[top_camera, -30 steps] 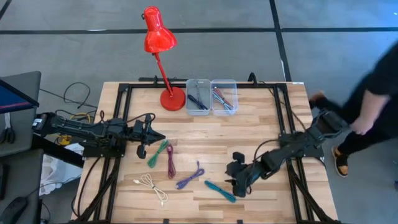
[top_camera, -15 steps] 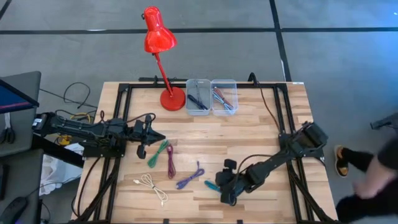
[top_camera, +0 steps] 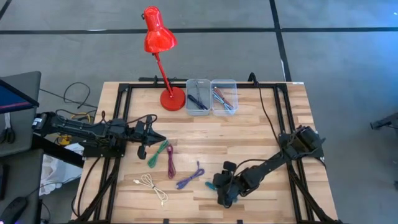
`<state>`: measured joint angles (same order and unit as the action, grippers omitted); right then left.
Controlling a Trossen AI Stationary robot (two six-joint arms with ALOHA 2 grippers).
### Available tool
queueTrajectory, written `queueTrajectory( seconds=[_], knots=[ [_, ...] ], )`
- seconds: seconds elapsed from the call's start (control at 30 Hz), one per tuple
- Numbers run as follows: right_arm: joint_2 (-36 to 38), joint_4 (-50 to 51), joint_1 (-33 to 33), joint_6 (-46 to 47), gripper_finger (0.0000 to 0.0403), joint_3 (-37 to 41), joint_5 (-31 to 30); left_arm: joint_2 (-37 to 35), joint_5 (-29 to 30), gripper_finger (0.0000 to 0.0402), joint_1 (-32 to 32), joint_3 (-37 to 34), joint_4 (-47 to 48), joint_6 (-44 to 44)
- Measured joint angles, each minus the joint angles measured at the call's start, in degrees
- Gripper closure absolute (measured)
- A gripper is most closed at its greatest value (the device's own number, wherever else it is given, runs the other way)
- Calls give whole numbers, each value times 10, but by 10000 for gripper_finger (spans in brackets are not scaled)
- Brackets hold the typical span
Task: Pick & Place USB Port
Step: Put the black and blue charger cable into the gray bin
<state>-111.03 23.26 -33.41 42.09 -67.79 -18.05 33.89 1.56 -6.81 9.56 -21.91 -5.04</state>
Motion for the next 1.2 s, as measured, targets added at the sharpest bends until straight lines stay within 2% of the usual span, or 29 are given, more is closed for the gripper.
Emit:
queueTrajectory(
  seconds=[0.37, 0.5, 0.93, 1.2],
  knots=[
    [62, -3, 5, 10, 247, 0, 58, 0, 1, 389, 0, 0, 0, 0],
    [57, -3, 2, 22, 250, 0, 78, 0, 1, 389, 0, 0, 0, 0],
    [48, -9, -7, 41, 238, 0, 77, 0, 1, 389, 0, 0, 0, 0],
    [17, 10, -8, 33, 236, 1, 77, 0, 1, 389, 0, 0, 0, 0]
  ],
)
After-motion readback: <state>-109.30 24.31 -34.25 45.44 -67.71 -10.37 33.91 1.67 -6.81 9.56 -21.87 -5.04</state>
